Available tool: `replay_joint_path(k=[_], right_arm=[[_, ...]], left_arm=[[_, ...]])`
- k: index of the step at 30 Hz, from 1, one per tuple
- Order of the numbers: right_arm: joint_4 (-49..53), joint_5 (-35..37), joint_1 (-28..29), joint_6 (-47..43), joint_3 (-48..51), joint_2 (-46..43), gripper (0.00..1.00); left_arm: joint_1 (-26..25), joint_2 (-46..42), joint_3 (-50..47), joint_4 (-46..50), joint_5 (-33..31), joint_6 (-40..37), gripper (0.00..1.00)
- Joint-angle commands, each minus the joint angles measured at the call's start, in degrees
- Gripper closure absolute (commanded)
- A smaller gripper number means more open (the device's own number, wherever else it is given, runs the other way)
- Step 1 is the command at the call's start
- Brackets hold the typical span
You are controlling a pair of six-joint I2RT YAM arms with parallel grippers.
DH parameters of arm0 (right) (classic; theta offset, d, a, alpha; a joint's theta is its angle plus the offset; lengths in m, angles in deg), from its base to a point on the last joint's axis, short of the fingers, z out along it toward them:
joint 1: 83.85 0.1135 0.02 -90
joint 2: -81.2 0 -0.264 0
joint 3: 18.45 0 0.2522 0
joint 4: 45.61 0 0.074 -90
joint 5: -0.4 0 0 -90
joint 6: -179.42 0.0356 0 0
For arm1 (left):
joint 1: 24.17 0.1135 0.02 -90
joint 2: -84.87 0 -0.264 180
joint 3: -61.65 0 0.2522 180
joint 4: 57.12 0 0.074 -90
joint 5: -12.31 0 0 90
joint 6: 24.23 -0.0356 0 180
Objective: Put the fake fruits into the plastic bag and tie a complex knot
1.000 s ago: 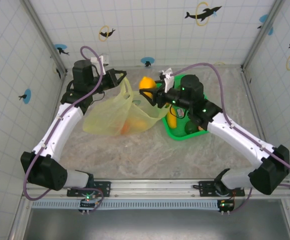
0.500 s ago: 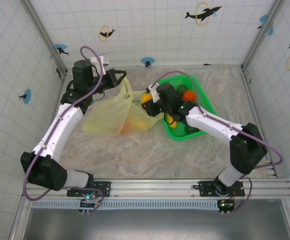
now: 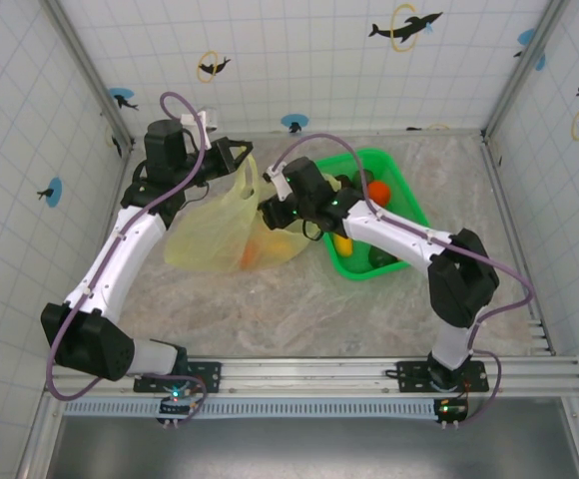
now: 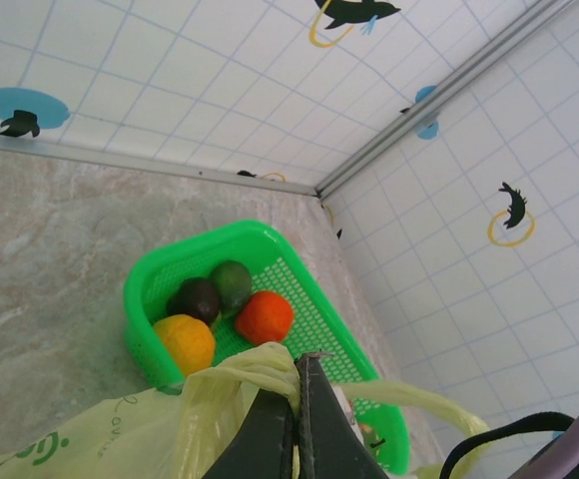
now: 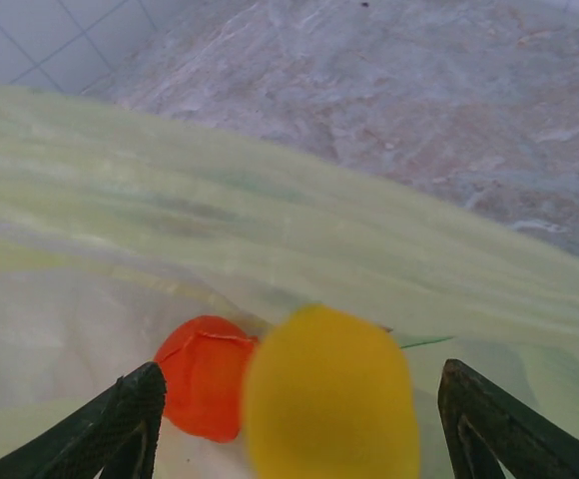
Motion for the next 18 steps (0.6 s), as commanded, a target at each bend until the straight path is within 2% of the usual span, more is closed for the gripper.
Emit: replay_joint_path(k=[1, 5, 13, 18], right_arm=[[0.48, -0.57, -0.26, 0.89, -2.09, -0.27, 0.2], [-0.08, -0.84, -0.74, 1.21, -0.11, -2.64, 0.23], [-3.69, -3.08, -1.53, 1.81, 6.06, -11.34, 0.47], [-7.91, -7.61, -2.09, 2.08, 12.2, -18.78, 0.57]], left_arm=[[-0.01, -0.83, 1.3, -0.58, 0.19, -0.27, 1.0], [-0.05, -1.07, 1.12, -0.4, 0.01, -0.43, 1.0], [-0.07, -1.44, 0.87, -0.04, -0.61, -0.85, 1.0], [-0.08, -1.44, 0.76, 0.03, -0.9, -0.94, 1.0]])
